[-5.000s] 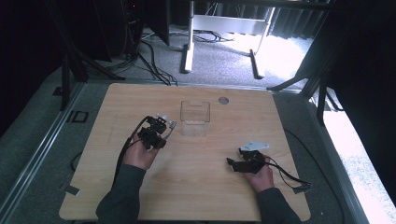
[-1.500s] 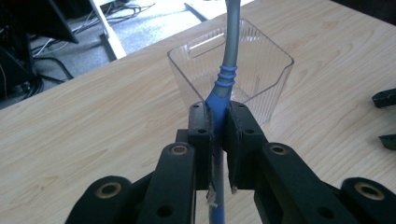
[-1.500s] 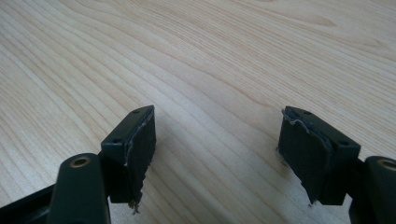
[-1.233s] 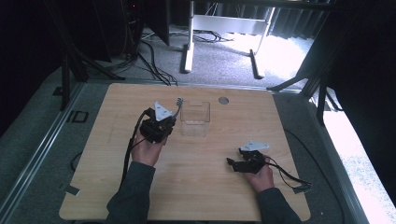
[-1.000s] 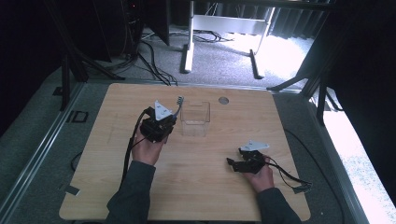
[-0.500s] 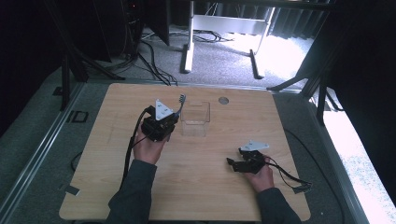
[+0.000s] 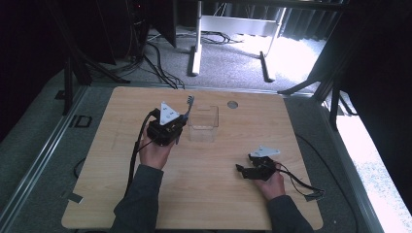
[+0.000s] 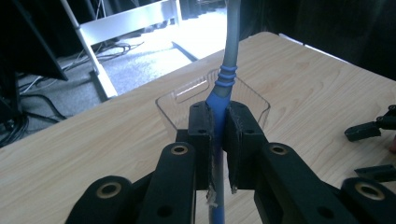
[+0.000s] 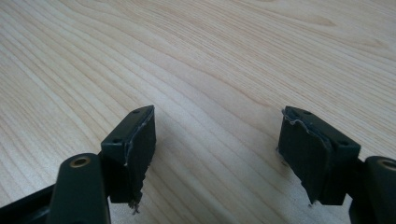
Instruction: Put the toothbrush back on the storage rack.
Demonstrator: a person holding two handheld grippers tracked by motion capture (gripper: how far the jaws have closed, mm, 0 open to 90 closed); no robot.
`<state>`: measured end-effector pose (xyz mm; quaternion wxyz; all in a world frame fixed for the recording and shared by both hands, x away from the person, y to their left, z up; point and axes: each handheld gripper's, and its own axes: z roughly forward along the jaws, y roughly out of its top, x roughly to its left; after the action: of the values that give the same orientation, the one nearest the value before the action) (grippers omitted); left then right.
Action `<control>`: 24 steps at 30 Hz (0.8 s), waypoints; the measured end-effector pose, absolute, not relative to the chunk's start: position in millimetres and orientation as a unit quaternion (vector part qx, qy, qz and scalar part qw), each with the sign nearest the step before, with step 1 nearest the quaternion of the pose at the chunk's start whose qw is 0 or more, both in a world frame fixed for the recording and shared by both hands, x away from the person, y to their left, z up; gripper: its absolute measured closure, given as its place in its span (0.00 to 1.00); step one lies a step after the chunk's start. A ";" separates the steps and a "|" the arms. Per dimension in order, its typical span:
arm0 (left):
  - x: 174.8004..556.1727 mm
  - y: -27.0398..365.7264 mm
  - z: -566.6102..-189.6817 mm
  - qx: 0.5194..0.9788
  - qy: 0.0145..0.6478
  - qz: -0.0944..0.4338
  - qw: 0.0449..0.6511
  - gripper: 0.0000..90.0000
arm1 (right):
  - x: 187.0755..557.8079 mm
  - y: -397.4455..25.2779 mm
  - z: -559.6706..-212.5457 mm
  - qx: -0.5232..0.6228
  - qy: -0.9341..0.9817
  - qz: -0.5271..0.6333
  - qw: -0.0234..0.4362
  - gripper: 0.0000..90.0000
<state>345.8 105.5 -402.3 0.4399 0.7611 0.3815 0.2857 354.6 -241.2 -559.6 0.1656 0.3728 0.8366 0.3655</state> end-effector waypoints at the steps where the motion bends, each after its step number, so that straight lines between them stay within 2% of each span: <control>1: 345.5 105.3 -401.7 0.761 0.379 0.288 0.441 0.91 | 354.7 -241.2 -559.6 0.373 0.837 0.366 0.166 0.30; 24: 348.8 103.2 -395.7 0.758 0.353 0.284 0.469 0.91 | 354.7 -241.2 -559.6 0.372 0.837 0.366 0.165 0.30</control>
<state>348.8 103.2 -395.7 0.4691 0.7583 0.3525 0.2839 354.7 -241.2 -559.6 0.1655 0.3723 0.8369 0.3656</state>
